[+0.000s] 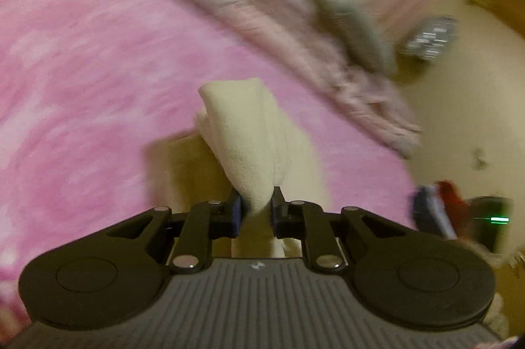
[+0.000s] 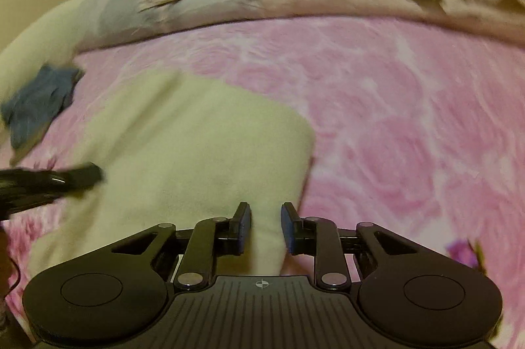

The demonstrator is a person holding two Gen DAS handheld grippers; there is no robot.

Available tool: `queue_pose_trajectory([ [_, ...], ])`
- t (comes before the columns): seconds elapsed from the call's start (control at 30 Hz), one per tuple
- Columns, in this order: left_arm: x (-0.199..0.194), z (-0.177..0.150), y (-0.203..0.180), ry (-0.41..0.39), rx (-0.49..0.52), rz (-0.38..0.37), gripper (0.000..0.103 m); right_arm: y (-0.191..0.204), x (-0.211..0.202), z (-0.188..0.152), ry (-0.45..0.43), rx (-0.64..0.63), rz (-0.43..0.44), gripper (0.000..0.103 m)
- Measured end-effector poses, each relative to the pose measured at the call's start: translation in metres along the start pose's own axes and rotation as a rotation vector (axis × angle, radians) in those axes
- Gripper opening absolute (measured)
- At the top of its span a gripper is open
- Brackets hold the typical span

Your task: Fold clothes

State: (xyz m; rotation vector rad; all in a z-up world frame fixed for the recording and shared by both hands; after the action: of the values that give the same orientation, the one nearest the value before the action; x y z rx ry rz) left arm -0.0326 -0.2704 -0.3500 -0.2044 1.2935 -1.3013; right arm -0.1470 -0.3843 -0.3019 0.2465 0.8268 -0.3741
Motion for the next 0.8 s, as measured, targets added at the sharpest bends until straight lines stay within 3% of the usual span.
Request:
queue_pose_trajectory([
  [0.03, 0.004, -0.003, 0.014, 0.007, -0.035, 0.009, 0.013, 0.006, 0.002, -0.001, -0.008, -0.024, 0.000, 0.026],
  [0.1, 0.005, -0.006, 0.027, -0.001, -0.114, -0.048, 0.014, 0.009, 0.000, -0.003, -0.038, -0.047, -0.010, 0.026],
  [0.17, 0.002, -0.006, 0.031, -0.009, -0.158, -0.088, 0.014, -0.004, -0.006, -0.010, -0.074, 0.037, 0.014, 0.026],
  [0.3, 0.004, -0.003, 0.029, -0.007, -0.129, -0.076, 0.015, -0.030, -0.011, -0.030, -0.095, 0.199, 0.068, 0.026],
  [0.5, 0.000, -0.006, 0.017, -0.059, -0.043, 0.018, 0.017, -0.023, -0.003, -0.030, -0.118, 0.144, 0.075, 0.026],
  [0.57, -0.012, -0.010, 0.014, -0.076, -0.059, 0.038, 0.019, -0.028, -0.014, -0.033, -0.136, 0.170, 0.059, 0.054],
  [0.6, -0.023, -0.014, 0.013, -0.092, -0.066, 0.046, 0.024, -0.027, -0.024, -0.039, -0.154, 0.170, 0.045, 0.078],
  [0.7, -0.061, -0.035, 0.013, -0.143, -0.143, 0.023, 0.038, -0.012, -0.060, -0.064, -0.218, 0.078, 0.039, 0.078],
  [0.8, -0.085, -0.062, 0.019, -0.144, -0.268, -0.022, 0.039, 0.014, -0.088, -0.097, -0.218, -0.018, 0.075, 0.078],
])
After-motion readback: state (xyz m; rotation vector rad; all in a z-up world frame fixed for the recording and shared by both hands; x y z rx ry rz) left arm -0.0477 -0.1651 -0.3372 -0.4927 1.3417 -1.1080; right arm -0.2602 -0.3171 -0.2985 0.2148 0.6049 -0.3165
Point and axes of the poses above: each gripper's, at about its wrist camera, not at the fingertips, and x roughly the way its jaws point, y to its left, z to its top, the point moved 4 cm from there along x, roughly the way its jaws point, and after that the axes turned 12 degrees about -x, right-handed, at the moved point
